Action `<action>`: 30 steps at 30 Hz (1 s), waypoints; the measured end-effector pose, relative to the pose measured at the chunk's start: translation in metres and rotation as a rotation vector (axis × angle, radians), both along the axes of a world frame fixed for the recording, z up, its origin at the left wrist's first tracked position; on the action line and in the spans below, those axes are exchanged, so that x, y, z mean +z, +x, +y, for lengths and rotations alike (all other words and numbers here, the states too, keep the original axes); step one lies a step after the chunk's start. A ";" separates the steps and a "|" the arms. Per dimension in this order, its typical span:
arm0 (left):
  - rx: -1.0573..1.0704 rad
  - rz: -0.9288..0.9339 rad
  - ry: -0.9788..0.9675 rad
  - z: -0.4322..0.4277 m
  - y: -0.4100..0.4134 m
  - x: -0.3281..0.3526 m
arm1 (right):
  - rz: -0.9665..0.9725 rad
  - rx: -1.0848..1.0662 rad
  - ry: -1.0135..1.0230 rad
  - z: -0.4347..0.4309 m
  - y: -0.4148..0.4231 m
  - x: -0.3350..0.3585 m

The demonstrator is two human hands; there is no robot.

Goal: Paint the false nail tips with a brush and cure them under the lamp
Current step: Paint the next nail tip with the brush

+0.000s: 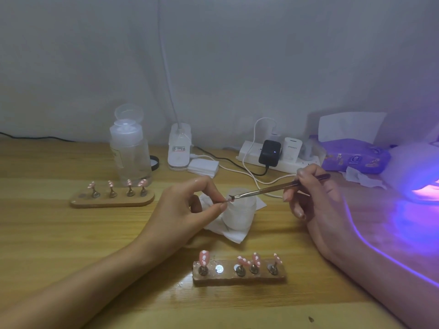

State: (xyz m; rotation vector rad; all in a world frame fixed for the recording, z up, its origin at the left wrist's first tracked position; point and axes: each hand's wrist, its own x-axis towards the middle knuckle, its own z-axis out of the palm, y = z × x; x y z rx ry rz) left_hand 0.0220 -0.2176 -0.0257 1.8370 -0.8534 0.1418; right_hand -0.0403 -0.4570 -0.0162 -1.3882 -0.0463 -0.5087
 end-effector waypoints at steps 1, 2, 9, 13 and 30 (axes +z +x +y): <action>-0.001 0.002 -0.003 0.000 0.000 0.000 | 0.008 -0.012 0.006 0.000 0.000 0.000; -0.001 0.003 -0.004 0.000 0.000 0.000 | 0.012 -0.027 0.020 -0.001 0.000 0.000; 0.017 0.004 0.000 0.000 -0.001 0.000 | -0.062 -0.013 -0.025 0.000 0.000 0.001; 0.017 0.009 0.007 -0.001 -0.003 0.002 | -0.052 -0.075 -0.017 -0.001 -0.001 0.001; 0.043 -0.075 -0.239 0.013 0.003 0.047 | -0.052 -0.130 0.057 -0.004 0.002 0.001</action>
